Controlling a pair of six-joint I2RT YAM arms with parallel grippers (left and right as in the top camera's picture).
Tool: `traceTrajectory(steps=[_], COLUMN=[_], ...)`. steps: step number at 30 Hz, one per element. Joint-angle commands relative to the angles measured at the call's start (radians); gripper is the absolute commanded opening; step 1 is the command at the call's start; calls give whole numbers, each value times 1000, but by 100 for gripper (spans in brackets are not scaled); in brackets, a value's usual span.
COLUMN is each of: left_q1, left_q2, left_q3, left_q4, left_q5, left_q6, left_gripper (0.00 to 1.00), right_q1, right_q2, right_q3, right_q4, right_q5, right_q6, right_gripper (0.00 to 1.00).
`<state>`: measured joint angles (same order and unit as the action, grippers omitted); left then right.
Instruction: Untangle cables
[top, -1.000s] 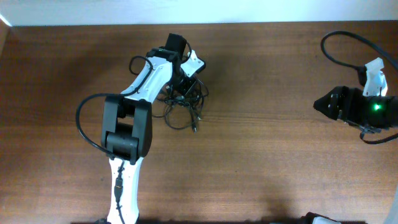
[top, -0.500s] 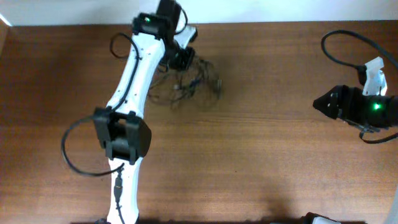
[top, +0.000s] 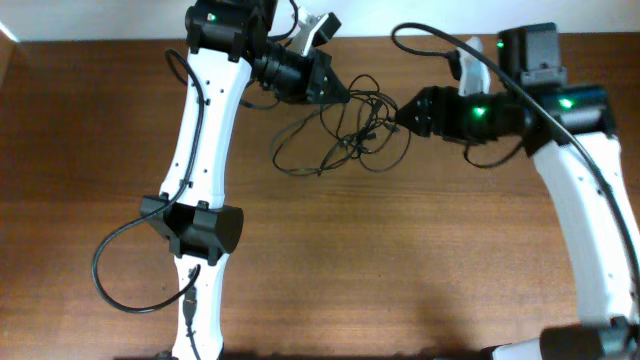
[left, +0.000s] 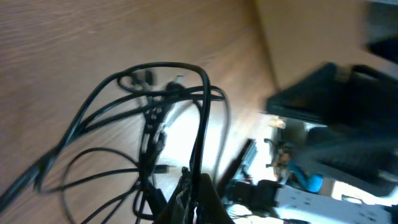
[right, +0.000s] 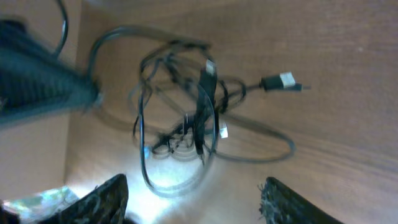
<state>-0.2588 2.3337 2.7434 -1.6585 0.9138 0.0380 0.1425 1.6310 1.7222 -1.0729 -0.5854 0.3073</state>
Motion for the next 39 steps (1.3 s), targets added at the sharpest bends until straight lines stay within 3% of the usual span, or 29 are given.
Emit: traceTrajectory(steps=[1,3,5,7,8,11,13,17,19,20,21,24,26,30,35,39], left_q1=[-2,0,1,13,23,82,131,217,215,207,195,183,183,183,183,183], left_q2=[-12,-12,-12,-12,-12,-14,-16,-17,-28,-47,-77,-175,-288,-378,-382,-382], left_q3=[16,16,16,16,16,18,18,18,18,19,32,82,86,86,86,86], left_q4=[0,0,29,76,97,217,303,269,267,275,278,304,385,549,665,1142], left_q5=[166,248,384,518,581,643,621,292,248,248,252,307,314,309,162,161], left_q6=[24,24,24,23,22,-122,-144,-158,-158,-158,-158,-158,-159,-310,-516,-819], left_gripper=[0,0,0,0,0,0,0,0,0,0,0,0,0,0,0,0], right_q1=[21,26,28,27,27,17,-18,-104,-104,-104,-104,-98,-54,10,30,64], right_q2=[102,179,241,275,280,280,275,168,109,81,69,72,84,143,150,150], right_q3=[8,8,8,8,6,6,14,80,83,83,84,83,82,79,78,78], right_q4=[69,116,132,132,132,114,95,-41,-69,-68,-60,-63,-98,-77,-8,39], right_q5=[-2,4,48,109,131,152,103,99,80,-7,-69,-118,-42,-40,-69,-84], right_q6=[80,95,95,103,102,105,146,58,19,-13,-13,-12,-11,-11,34,68], right_gripper=[64,60,47,15,4,4,4,4,4,5,14,44,68,72,72,72])
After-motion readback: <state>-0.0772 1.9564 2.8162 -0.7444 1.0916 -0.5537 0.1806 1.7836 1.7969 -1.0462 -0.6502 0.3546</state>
